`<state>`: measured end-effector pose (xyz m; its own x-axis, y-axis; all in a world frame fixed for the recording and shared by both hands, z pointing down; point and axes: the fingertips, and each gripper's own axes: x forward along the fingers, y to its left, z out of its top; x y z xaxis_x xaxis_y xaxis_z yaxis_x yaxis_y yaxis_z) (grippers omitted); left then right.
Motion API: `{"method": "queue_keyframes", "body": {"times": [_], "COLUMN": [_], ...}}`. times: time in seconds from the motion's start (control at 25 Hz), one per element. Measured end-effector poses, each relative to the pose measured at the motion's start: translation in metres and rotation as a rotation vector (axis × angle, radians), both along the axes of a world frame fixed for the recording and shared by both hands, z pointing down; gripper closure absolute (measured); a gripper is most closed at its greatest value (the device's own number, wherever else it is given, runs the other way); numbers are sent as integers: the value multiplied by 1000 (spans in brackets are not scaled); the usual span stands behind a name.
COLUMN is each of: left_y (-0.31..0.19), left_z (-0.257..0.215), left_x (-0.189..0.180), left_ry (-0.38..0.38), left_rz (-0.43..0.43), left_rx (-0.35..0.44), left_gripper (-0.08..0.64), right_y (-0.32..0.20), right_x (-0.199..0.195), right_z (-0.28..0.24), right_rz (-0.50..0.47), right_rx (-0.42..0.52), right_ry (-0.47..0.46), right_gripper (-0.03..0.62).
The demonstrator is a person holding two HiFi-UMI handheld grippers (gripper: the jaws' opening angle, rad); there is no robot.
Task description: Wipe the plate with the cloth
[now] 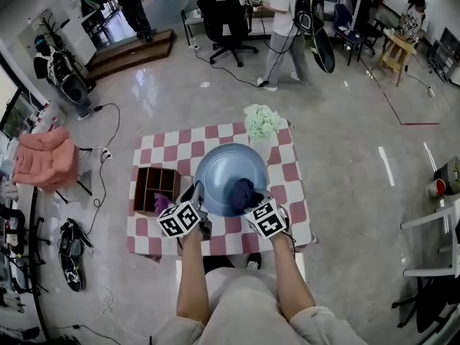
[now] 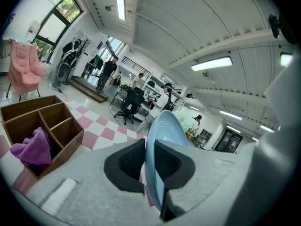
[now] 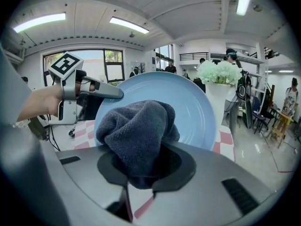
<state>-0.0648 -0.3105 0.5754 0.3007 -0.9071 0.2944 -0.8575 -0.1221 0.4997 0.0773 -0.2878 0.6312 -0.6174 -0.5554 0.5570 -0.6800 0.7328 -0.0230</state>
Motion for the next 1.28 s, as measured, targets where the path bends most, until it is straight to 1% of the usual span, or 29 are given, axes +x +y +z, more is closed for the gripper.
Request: {"method": "queue_keyframes", "body": {"times": [0.28,0.52,0.68,0.88,1.12,1.28], "left_y": [7,14,20,28,34,37], "left_z": [0,4,5,7,13,16], "left_x": [10,14,18,22,27,31], "left_ry": [1,-27,-36,-71,-90,-136], "left_rz": [30,43,54,83,108,129], "left_rx": [3,-8,-13,-14,-22,-28], "left_gripper": [529,529,529,529,529,529], "right_y": [11,21,25,30,30,28], "right_x": [-23,-43,-50,-57,-61,-61], "right_z": [-11,-13,-18,-21,-22,-23], "right_rz": [-67,-119,-128,-149,-150,-142], "right_rx": [10,32,37,44,49,50], "right_ry": [0,18,11,2,-12,-23], "right_gripper": [500,500,500,500,500,500]}}
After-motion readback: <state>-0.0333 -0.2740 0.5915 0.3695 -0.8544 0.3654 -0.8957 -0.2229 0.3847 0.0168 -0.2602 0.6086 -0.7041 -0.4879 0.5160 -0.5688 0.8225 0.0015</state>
